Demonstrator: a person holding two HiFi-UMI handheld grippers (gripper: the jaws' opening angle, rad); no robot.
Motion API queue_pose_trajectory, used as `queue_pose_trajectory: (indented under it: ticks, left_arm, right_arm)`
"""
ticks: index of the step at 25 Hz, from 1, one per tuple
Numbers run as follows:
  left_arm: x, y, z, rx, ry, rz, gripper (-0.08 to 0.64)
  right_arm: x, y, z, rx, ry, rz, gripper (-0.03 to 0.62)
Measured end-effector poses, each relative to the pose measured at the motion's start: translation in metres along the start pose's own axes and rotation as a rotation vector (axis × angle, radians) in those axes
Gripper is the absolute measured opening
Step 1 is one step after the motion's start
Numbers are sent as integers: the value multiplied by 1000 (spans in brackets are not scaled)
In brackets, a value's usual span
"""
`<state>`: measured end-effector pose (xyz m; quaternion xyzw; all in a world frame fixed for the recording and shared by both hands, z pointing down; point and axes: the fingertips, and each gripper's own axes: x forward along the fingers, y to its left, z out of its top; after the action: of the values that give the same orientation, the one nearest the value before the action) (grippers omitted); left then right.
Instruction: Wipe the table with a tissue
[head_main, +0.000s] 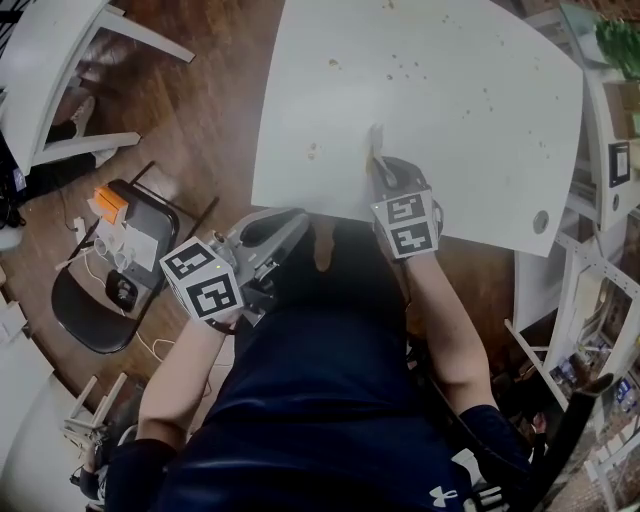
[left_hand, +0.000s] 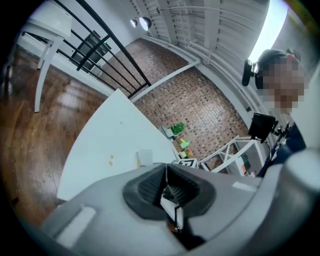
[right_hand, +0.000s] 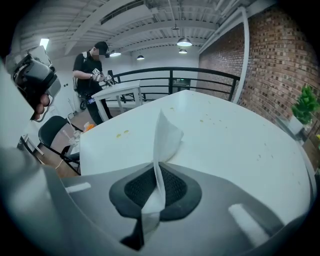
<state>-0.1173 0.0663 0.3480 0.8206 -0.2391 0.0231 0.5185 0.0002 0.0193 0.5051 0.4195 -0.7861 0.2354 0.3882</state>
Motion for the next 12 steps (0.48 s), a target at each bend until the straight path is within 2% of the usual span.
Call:
queue_pose_trajectory:
  ticks: [5, 12]
  left_arm:
    - [15, -5, 2, 5, 21, -16, 10]
    - [43, -22, 0, 12, 52, -52, 10]
  right_arm:
    - [-10, -11, -13, 43, 8, -9, 11]
    - [-26, -66, -35, 122, 33, -82, 11]
